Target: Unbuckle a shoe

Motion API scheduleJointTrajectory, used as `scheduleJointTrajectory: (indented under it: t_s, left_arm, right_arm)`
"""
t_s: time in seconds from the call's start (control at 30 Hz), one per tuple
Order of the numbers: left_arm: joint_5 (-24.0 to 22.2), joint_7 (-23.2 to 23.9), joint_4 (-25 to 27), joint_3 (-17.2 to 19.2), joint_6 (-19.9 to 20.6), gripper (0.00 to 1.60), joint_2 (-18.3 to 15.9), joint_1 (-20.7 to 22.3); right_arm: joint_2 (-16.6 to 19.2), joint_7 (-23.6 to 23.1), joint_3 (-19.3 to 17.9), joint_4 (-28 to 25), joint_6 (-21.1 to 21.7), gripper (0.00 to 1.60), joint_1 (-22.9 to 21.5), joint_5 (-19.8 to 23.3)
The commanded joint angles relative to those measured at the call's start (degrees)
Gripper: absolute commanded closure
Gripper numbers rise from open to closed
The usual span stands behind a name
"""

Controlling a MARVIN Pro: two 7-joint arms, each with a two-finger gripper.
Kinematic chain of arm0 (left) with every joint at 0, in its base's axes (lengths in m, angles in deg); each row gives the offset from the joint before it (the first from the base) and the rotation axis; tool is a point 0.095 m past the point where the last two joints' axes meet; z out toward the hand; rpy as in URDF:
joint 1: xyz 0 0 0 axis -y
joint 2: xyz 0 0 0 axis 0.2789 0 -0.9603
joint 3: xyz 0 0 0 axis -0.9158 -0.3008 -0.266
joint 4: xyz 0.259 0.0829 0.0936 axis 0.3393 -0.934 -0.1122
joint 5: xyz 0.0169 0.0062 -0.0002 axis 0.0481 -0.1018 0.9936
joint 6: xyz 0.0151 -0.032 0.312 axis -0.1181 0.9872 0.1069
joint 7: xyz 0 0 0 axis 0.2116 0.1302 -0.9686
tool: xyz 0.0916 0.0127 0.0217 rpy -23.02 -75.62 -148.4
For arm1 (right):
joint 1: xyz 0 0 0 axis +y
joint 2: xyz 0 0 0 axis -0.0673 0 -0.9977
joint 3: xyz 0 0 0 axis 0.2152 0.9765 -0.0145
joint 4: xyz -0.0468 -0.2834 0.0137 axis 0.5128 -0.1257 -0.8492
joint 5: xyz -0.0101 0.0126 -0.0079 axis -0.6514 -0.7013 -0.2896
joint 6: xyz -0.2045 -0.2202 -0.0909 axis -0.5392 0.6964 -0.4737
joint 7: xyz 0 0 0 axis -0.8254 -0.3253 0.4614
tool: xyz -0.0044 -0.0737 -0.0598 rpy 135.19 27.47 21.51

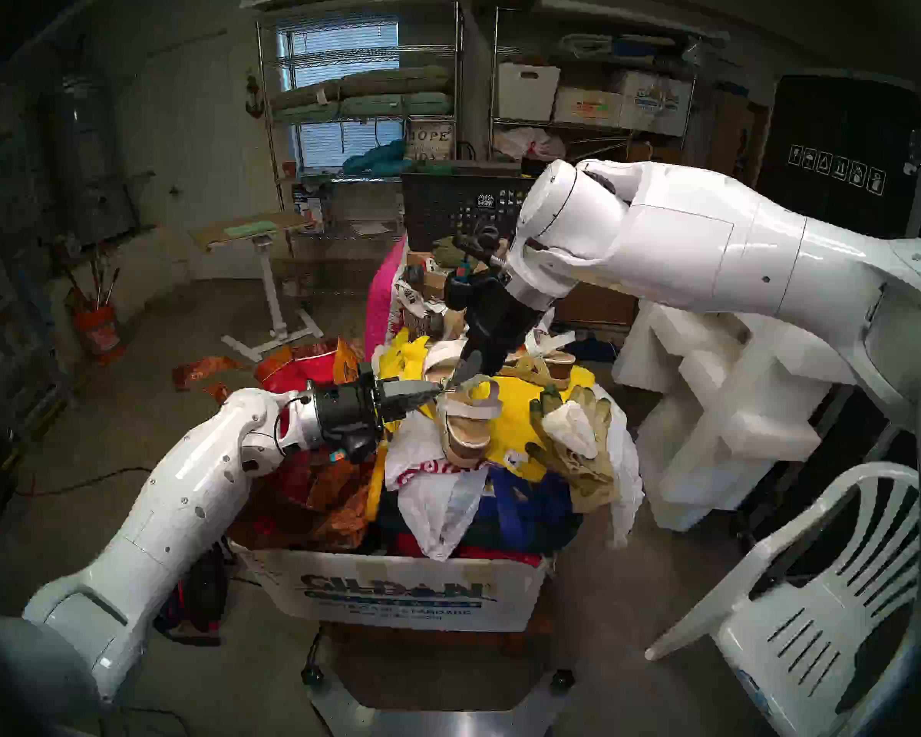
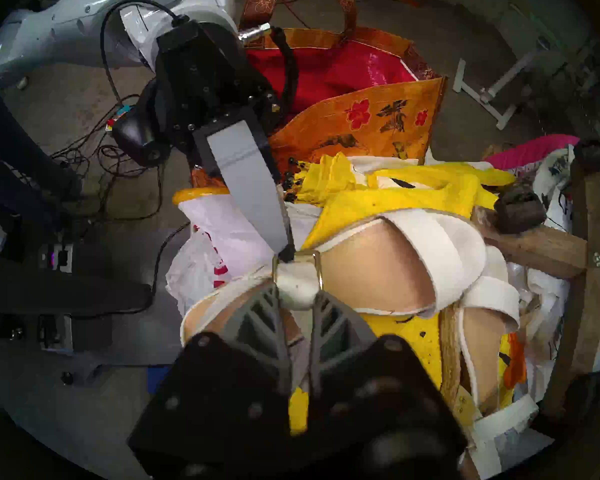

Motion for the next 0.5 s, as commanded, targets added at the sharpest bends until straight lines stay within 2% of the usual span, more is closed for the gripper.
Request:
scheduleJointTrajectory:
  t_s: [0.0, 0.37, 0.4, 0.43, 0.47]
  left_arm:
    - [0.1, -0.7, -0.5, 0.1, 0.1, 1.60, -0.3, 0.2]
    - [1.2, -2.7, -1.4, -0.2, 0.1, 1.60, -0.3, 0.3]
    - [1.3, -3.2, -1.6, -0.2, 0.1, 1.60, -0.3, 0.3]
    - [1.4, -3.6, -1.7, -0.2, 0.1, 1.60, -0.3, 0.3]
    - [1.4, -3.6, -1.8, -0.2, 0.1, 1.60, -0.3, 0.3]
  right_arm:
    - [3.6, 2.7, -2.5, -1.2, 0.7, 1.60, -2.5, 0.1]
    - [4.7, 4.5, -3.9, -3.5, 1.1, 1.60, -1.0, 1.7]
    - [4.3, 4.3, -3.7, -3.3, 1.1, 1.45, -1.0, 1.5]
    - [4.2, 4.6, -3.9, -3.3, 0.9, 0.82, -0.7, 1.7]
    - [3.8, 3.9, -3.7, -2.8, 0.4, 0.00, -0.7, 1.7]
